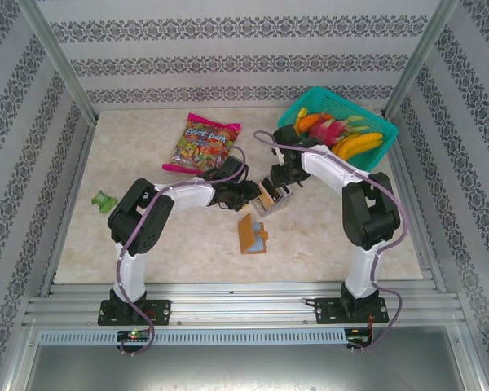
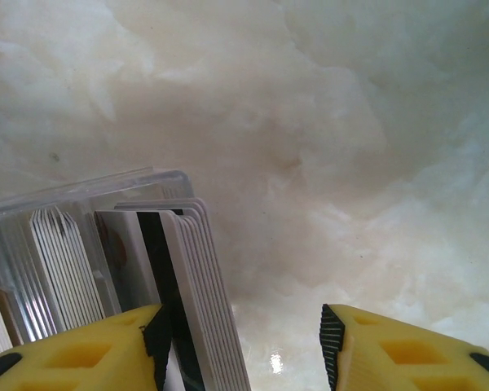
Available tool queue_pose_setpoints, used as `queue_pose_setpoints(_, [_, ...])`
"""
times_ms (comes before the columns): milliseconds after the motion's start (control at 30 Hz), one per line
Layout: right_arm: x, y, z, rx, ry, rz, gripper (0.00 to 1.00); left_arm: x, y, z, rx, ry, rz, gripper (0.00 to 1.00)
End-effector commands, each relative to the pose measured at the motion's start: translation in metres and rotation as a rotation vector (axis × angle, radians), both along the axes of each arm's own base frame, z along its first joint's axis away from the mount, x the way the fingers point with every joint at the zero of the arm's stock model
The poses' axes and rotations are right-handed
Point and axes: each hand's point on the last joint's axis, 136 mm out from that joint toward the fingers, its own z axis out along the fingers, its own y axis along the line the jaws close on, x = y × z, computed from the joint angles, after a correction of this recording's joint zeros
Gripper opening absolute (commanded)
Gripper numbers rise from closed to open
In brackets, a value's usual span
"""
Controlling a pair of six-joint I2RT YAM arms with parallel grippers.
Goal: Put the credit cards into the card holder
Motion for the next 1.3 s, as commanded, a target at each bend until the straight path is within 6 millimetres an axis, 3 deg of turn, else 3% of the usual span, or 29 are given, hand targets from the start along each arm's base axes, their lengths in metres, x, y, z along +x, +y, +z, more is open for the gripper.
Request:
queue_pose_setpoints(0, [0.001, 0.002, 0.004, -0.049, -0.022, 0.029, 0.56, -0.003, 0.018, -0.023, 0.055, 0.047, 0.026, 0.5])
queue_pose_setpoints(133, [0.003, 0.002, 0.0, -0.065, -0.026, 0.026, 0.58, -0.003, 0.018, -0.022, 0.054, 0.046, 0.023, 0.49])
queue_pose_setpoints(300, [0.008, -0.016, -0.01, -0.152, -0.031, -0.009, 0.56, -0.004, 0.019, -0.023, 0.058, 0.046, 0.023, 0.48])
queue_pose_setpoints(600, [0.011, -0.019, 0.021, -0.143, -0.114, -0.024, 0.52, -0.005, 0.021, -0.026, 0.07, 0.052, 0.023, 0.47])
queue_pose_setpoints(700, [0.009, -0.018, 0.021, -0.134, -0.105, -0.017, 0.46, -0.005, 0.02, -0.025, 0.068, 0.052, 0.021, 0.47])
queue_pose_setpoints(1033, [0.008, -0.015, 0.026, -0.14, -0.111, -0.006, 0.43, -0.005, 0.019, -0.026, 0.066, 0.053, 0.019, 0.47])
queue_pose_setpoints(1200, [0.009, -0.014, 0.03, -0.134, -0.122, -0.003, 0.31, -0.005, 0.019, -0.027, 0.066, 0.056, 0.016, 0.47])
queue_pose_setpoints(1267, [0.009, -0.014, 0.03, -0.136, -0.121, -0.003, 0.31, -0.005, 0.019, -0.027, 0.067, 0.057, 0.016, 0.47])
